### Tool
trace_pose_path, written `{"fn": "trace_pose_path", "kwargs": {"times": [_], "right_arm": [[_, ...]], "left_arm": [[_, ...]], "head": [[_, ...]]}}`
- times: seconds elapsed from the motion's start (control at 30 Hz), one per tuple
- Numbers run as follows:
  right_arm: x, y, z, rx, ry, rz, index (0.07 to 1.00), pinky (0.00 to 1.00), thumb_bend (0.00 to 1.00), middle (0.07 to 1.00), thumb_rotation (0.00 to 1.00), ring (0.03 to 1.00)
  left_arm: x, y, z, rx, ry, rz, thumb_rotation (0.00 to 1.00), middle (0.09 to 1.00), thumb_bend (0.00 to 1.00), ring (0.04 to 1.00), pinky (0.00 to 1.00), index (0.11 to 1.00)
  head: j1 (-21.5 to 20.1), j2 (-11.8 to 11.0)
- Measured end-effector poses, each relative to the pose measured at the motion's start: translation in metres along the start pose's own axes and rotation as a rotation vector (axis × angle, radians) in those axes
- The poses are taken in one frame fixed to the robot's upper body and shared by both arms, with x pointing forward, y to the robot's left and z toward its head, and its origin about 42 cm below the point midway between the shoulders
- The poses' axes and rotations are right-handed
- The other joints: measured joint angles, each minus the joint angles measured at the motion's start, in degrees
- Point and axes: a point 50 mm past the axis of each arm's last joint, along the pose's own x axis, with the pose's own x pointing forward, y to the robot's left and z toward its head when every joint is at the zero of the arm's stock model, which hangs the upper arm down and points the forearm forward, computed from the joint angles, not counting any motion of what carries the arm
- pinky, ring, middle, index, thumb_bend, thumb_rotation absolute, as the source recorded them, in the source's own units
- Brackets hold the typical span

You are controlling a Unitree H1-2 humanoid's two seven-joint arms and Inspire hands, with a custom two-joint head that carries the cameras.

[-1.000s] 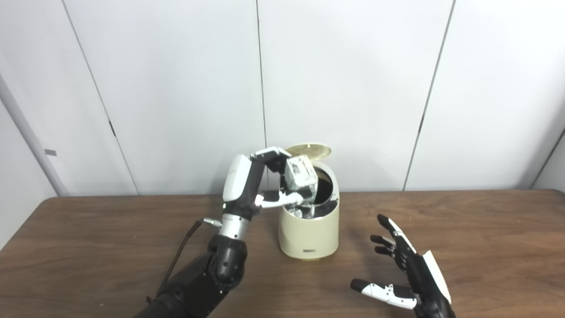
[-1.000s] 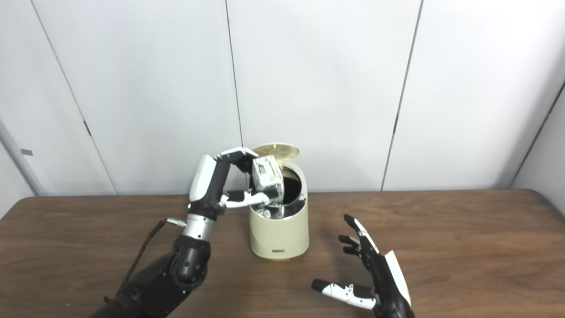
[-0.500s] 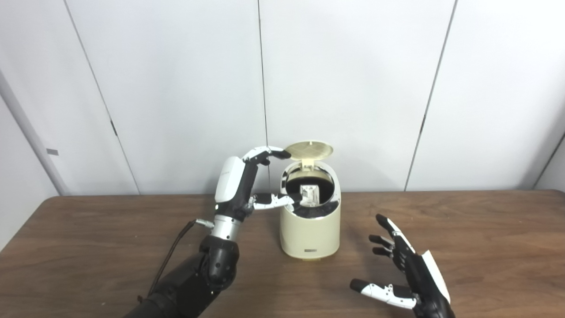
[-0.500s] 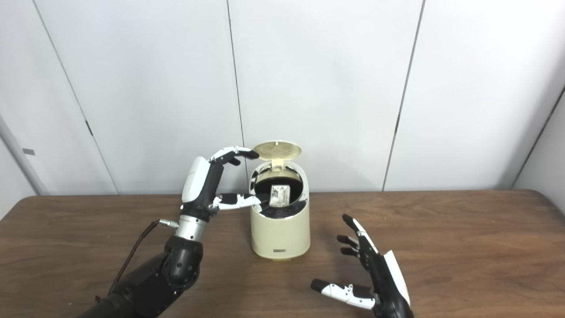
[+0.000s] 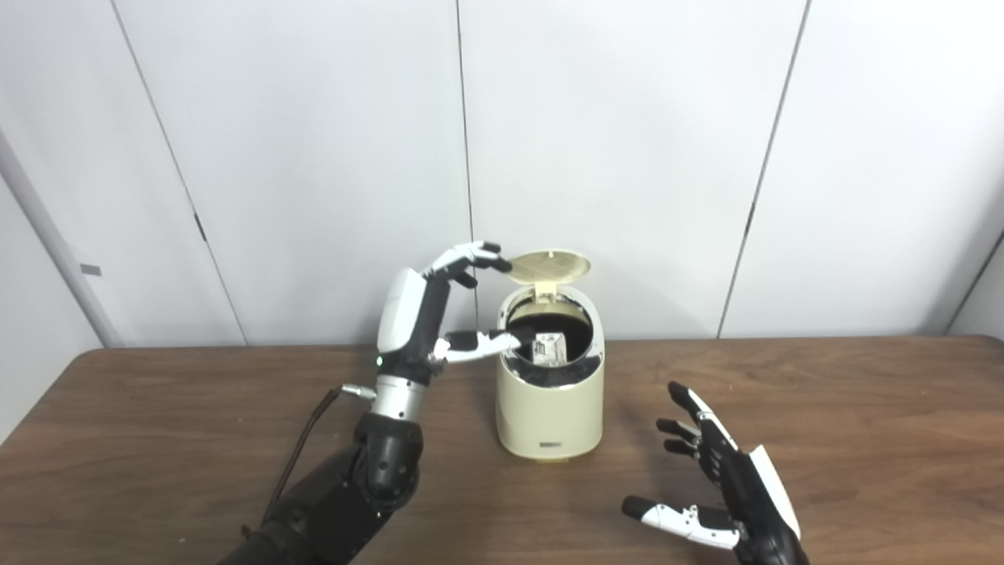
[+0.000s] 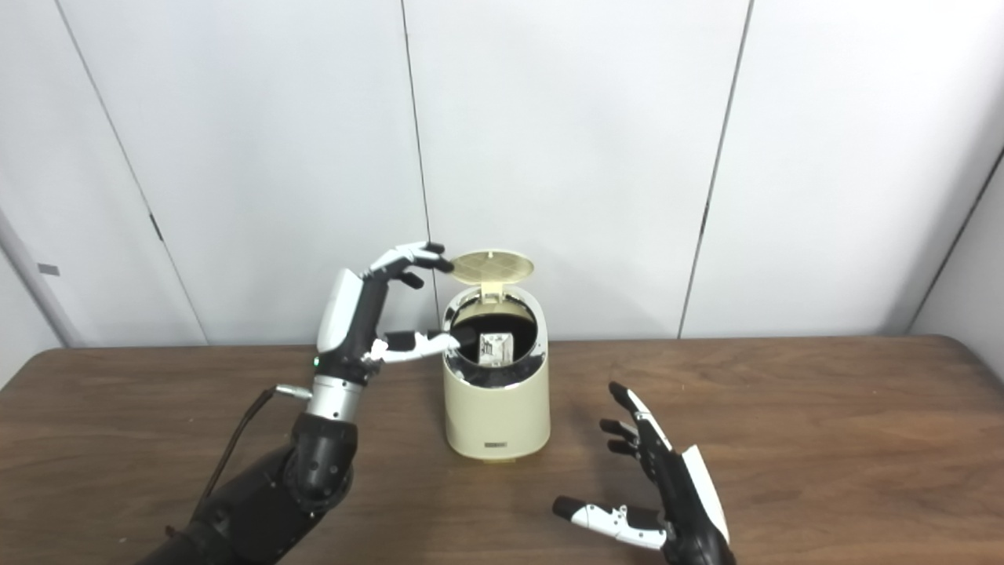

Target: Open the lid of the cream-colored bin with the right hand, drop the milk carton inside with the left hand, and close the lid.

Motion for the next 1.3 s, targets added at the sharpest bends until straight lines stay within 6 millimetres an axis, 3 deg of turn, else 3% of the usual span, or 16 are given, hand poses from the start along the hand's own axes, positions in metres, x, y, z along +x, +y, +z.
{"fn": "trace_pose_path", "kwargs": {"times": [0.17,0.33,0.6,0.9,1.1,1.3], "right_arm": [[-0.001,-0.001,-0.001,-0.002,0.002,0.002,0.926,0.75,0.79,0.939,0.29,0.828],[-0.001,-0.004,-0.002,-0.008,0.004,0.010,0.928,0.76,0.79,0.940,0.28,0.830],[-0.002,-0.008,-0.003,-0.016,0.007,0.008,0.924,0.78,0.80,0.939,0.28,0.829],[-0.002,-0.010,-0.004,-0.006,0.008,0.015,0.928,0.79,0.80,0.949,0.30,0.841],[-0.002,-0.010,-0.004,-0.001,0.007,0.016,0.927,0.77,0.79,0.954,0.29,0.836],[-0.002,-0.010,-0.004,0.001,0.007,0.020,0.928,0.78,0.78,0.952,0.26,0.837]], "left_arm": [[0.000,0.023,0.004,-0.158,0.061,0.020,0.06,0.629,0.71,0.532,0.44,0.653],[-0.011,0.048,0.002,-0.258,0.081,-0.016,0.17,0.696,0.69,0.594,0.50,0.711],[-0.026,0.087,-0.004,-0.336,0.067,-0.100,0.24,0.744,0.73,0.649,0.55,0.750],[-0.061,0.103,-0.014,-0.446,0.201,-0.197,0.26,0.799,0.74,0.730,0.63,0.841],[-0.084,0.106,-0.018,-0.476,0.303,-0.238,0.24,0.781,0.73,0.720,0.61,0.838],[-0.117,0.101,-0.024,-0.495,0.376,-0.190,0.22,0.760,0.69,0.667,0.52,0.813]], "head": [[0.4,-0.1],[1.1,-0.1],[1.3,0.2],[1.8,0.4],[2.1,0.4],[2.2,0.4]]}}
